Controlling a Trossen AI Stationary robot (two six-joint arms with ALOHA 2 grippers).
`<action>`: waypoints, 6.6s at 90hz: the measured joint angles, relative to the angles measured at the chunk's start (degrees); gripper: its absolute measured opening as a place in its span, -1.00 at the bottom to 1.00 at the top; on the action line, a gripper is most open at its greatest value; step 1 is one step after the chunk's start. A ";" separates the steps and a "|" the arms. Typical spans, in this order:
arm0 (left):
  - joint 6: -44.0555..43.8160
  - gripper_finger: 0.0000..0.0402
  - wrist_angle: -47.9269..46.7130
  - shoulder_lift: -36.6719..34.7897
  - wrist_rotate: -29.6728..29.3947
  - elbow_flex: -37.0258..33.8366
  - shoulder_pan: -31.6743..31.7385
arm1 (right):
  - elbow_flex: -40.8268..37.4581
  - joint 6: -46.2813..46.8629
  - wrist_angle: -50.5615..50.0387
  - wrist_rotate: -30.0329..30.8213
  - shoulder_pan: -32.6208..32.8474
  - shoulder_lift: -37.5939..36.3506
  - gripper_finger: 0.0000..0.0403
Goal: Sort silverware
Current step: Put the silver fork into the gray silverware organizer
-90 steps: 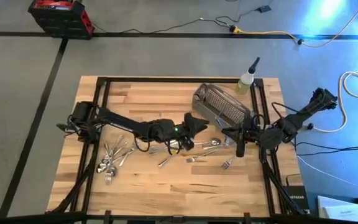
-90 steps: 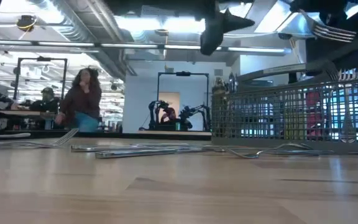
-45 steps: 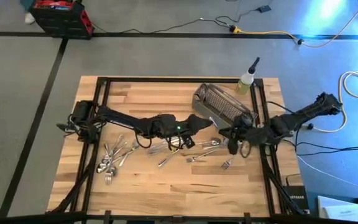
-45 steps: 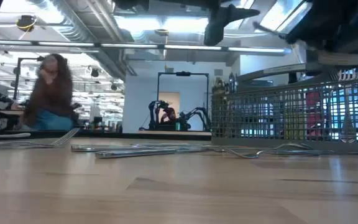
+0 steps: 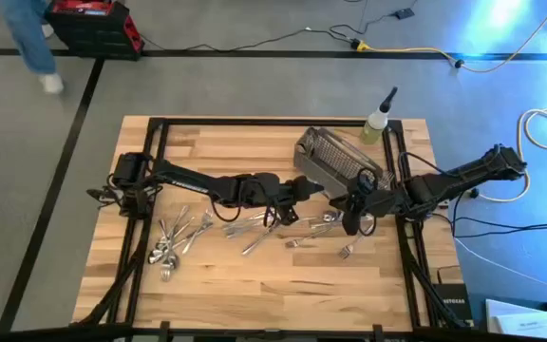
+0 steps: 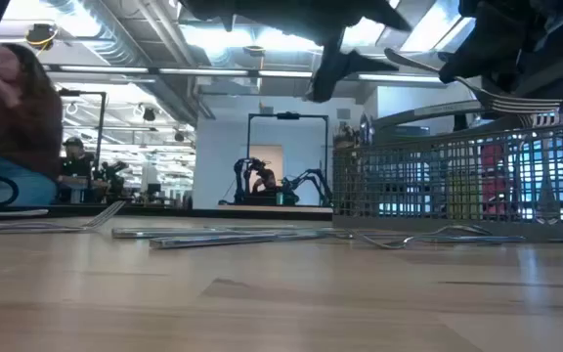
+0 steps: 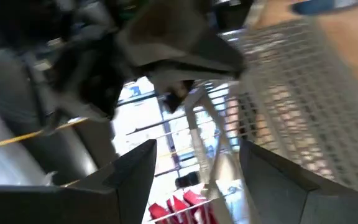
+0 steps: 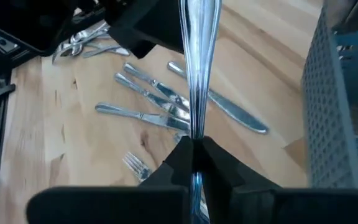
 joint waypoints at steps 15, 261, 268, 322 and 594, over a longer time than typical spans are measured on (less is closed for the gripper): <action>1.83 0.03 1.61 0.63 0.59 -0.02 0.27 | 0.00 0.00 0.00 -0.54 0.00 1.06 -1.00; -29.36 -1.00 48.61 10.73 -35.56 -5.12 -3.42 | -1.98 25.47 10.19 65.66 14.57 22.06 -0.18; -25.94 -1.00 53.46 12.95 -35.23 -5.11 -3.38 | -1.95 26.76 10.26 65.63 13.43 24.37 -0.18; -32.86 -1.00 58.68 15.39 -34.95 -5.07 -3.49 | 1.35 -11.18 8.67 64.38 16.44 23.68 -0.19; -44.33 -0.96 60.32 15.30 -32.30 -5.11 -3.76 | -14.86 -47.39 99.59 19.10 -7.43 23.09 -0.98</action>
